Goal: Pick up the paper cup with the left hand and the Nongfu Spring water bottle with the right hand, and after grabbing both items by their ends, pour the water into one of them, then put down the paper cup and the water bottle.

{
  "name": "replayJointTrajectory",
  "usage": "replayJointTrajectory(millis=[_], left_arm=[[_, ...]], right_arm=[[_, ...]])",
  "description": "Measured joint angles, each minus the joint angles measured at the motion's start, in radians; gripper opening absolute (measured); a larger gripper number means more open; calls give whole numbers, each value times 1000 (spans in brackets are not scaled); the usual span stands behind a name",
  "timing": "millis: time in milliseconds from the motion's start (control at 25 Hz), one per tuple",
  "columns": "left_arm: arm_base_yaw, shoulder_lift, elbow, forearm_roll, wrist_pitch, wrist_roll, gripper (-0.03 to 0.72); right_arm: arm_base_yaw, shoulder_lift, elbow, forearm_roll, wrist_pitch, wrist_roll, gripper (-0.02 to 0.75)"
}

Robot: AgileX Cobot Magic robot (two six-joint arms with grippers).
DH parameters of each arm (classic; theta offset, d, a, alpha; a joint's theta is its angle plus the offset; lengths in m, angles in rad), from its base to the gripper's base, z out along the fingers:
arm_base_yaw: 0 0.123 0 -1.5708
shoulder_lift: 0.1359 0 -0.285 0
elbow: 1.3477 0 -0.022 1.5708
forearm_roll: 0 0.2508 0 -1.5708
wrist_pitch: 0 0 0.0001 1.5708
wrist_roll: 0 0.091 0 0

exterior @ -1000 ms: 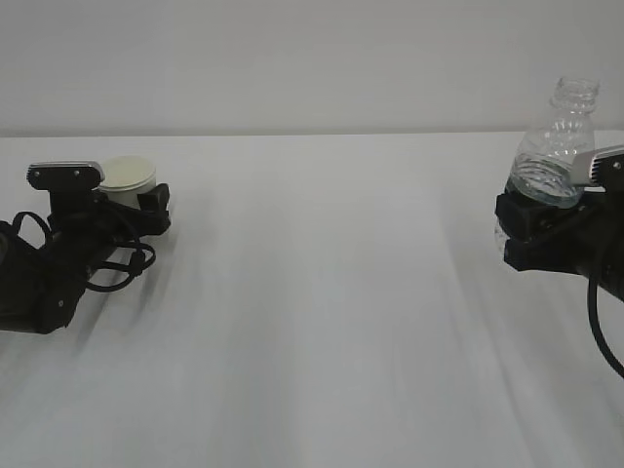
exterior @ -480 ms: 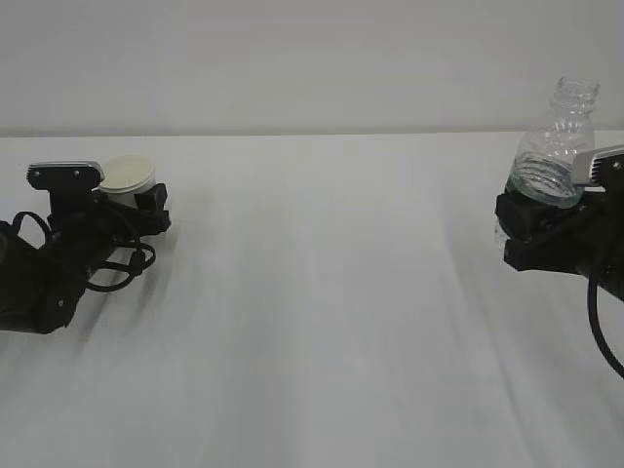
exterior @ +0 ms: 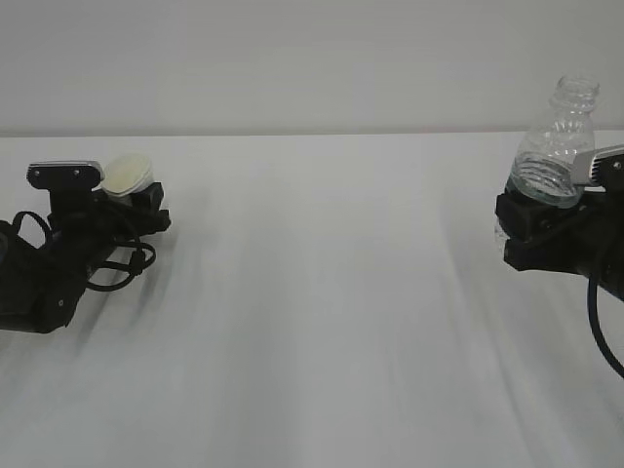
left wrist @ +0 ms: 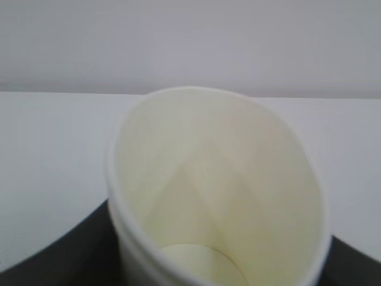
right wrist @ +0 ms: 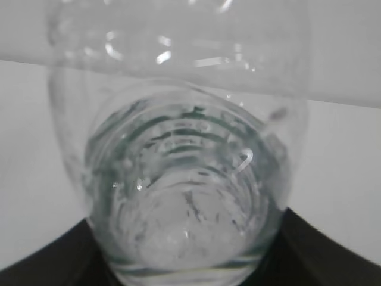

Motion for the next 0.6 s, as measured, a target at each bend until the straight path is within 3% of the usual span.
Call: replayJointTrajectory(millis=[240,480,600], left_arm=[[0,-2,19,63,-13,0,462],[0,-67,129,158,-16,0,459],[0,-104,164,275,-10,0,459]], right_arm=[[0,0,0,0,0,-5,424],[0,0,0,2,0,-17,424],[0,0,0,2,0,-17,424]])
